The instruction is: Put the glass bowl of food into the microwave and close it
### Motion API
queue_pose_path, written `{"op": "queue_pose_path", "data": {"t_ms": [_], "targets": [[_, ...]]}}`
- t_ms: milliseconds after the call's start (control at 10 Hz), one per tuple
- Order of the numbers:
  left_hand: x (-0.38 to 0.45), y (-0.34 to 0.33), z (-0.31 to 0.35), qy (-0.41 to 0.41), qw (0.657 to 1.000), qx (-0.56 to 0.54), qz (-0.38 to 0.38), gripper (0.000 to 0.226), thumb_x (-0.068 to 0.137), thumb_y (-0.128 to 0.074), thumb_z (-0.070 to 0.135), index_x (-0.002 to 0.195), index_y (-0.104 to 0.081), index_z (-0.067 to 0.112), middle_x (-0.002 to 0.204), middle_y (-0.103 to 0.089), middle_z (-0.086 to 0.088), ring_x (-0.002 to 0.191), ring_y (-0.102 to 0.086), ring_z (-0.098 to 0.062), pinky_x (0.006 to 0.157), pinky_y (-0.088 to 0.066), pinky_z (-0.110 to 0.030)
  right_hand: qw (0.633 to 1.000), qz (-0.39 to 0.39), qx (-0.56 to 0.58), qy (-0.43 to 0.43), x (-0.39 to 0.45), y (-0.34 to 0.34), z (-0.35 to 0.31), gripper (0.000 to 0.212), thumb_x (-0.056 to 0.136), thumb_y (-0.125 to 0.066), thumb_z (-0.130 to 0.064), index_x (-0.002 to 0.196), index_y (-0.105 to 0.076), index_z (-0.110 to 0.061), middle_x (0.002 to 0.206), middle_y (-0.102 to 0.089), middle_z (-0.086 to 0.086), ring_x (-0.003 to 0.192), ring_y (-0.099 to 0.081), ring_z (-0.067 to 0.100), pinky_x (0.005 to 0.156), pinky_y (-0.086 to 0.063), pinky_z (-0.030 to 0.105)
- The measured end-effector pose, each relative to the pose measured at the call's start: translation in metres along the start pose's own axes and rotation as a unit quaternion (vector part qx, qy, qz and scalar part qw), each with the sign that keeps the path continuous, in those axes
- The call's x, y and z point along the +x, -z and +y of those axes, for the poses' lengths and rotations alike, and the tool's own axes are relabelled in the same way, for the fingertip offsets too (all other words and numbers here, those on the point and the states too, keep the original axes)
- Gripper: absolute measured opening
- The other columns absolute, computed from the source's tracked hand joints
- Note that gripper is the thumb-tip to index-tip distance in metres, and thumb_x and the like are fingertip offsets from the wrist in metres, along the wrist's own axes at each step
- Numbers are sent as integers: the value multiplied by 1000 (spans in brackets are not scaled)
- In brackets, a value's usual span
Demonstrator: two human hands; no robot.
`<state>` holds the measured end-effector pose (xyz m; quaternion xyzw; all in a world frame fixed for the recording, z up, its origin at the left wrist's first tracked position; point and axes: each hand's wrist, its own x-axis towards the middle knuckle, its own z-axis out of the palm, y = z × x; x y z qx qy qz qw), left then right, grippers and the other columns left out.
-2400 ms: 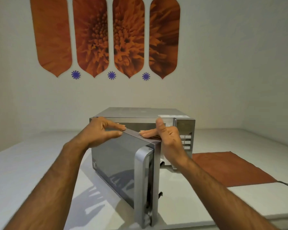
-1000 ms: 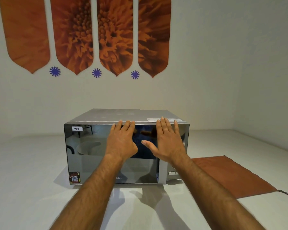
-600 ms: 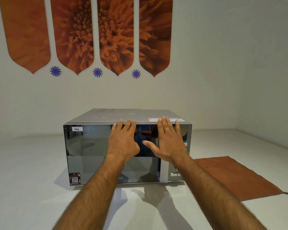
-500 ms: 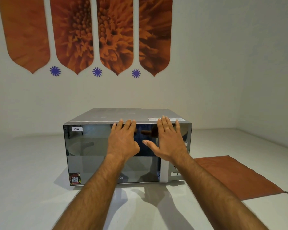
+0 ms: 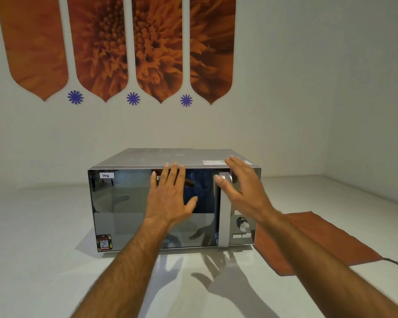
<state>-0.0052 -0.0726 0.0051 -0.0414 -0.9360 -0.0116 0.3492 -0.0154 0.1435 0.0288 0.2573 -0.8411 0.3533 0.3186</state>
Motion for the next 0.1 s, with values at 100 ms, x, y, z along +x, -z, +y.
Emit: {"op": "queue_pose_path", "data": {"t_ms": [100], "targets": [[-17, -7, 9, -19, 999, -4, 29, 102, 81, -40, 74, 156, -8, 13, 166, -7, -11, 152, 0, -28, 122, -6, -57, 967, 128, 221, -10, -21, 36, -24, 49, 89, -66, -46, 133, -63, -25, 140, -62, -4, 128, -54, -1, 105, -46, 20]]}}
